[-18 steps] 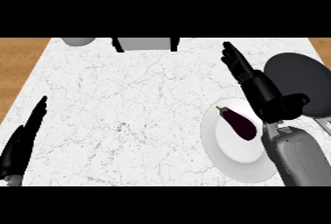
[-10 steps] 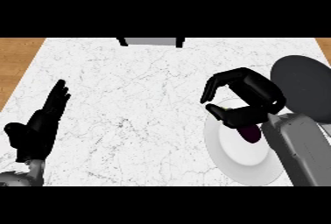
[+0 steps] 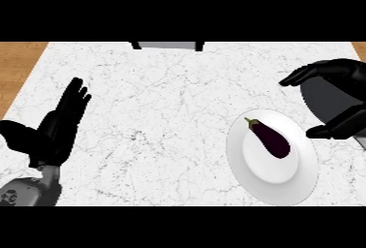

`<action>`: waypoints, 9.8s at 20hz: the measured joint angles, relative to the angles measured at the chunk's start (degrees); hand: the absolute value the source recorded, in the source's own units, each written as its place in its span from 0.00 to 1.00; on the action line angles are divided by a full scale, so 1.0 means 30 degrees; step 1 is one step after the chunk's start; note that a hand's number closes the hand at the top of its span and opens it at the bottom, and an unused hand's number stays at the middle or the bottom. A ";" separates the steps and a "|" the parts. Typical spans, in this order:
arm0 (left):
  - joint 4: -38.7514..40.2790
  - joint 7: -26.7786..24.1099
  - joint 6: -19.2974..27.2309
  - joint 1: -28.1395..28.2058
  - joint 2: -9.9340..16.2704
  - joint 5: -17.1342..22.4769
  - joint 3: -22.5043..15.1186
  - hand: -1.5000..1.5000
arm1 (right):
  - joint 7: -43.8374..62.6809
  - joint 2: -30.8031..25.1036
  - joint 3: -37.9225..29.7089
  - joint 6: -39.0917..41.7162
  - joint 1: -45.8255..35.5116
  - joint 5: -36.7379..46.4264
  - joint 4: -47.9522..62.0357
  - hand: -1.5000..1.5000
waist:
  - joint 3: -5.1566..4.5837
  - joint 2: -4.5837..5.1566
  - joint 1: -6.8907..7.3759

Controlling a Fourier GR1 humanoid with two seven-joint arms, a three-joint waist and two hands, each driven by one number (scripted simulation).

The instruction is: Pick the eggplant from the plate and place it in the pan

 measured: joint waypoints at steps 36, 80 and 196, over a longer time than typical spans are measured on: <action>0.0925 0.0522 -0.1016 -0.0206 -0.0602 -0.0205 0.1422 0.50 | -0.9612 -0.2428 1.2909 -1.0105 -0.5373 1.9576 0.4335 0.00 | -0.0150 -0.0620 -0.0718; 0.0806 0.1439 -0.3082 -0.0250 -0.3061 -0.2781 0.3781 0.50 | -0.9020 0.5995 0.7606 -1.1269 -0.1854 3.0842 0.8660 1.00 | -0.0248 -0.0701 -0.0801; 0.0731 0.1649 -0.4207 -0.0681 -0.4144 -0.3725 0.4844 0.50 | -0.6923 -0.5836 -2.0182 -0.5335 0.1486 1.2660 2.1567 0.00 | 0.0050 -0.0347 -0.0566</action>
